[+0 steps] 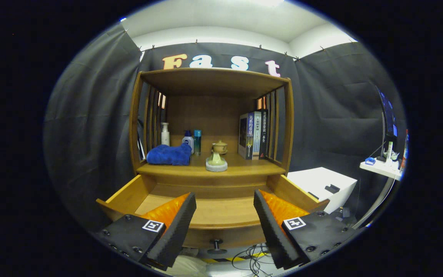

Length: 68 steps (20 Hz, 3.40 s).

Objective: Pull open the drawer, take out the items inside it, and place them on the countertop above the cabinet.

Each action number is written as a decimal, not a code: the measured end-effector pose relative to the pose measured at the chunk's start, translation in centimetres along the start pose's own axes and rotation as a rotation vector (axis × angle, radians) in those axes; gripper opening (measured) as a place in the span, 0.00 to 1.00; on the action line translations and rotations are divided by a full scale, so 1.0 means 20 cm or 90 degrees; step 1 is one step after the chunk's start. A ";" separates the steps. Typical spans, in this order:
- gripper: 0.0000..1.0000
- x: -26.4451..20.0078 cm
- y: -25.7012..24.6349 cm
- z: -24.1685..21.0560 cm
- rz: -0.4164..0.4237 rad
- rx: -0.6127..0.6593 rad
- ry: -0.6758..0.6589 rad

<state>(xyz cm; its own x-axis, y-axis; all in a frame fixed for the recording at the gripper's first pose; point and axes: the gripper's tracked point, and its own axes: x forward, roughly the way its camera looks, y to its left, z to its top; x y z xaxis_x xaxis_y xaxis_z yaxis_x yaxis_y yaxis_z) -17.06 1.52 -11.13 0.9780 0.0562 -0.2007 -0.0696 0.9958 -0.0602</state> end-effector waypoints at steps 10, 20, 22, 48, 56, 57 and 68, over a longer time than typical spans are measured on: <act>0.97 0.04 0.04 -0.25 0.011 -0.031 0.016; 0.96 0.06 0.08 -0.35 0.030 -0.052 0.031; 0.96 0.07 0.08 -0.35 0.033 -0.051 0.032; 0.95 0.56 0.17 -0.23 0.059 -0.050 0.052; 0.96 0.82 0.24 -0.19 0.058 -0.067 0.052; 0.96 0.86 0.24 -0.18 0.058 -0.070 0.053; 0.95 1.10 0.26 -0.16 0.065 -0.022 0.053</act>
<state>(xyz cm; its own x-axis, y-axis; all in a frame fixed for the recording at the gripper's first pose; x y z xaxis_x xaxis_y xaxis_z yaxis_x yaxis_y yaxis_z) 3.37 7.78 -19.04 0.9459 0.1502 -0.2876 -0.1769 0.9818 -0.0690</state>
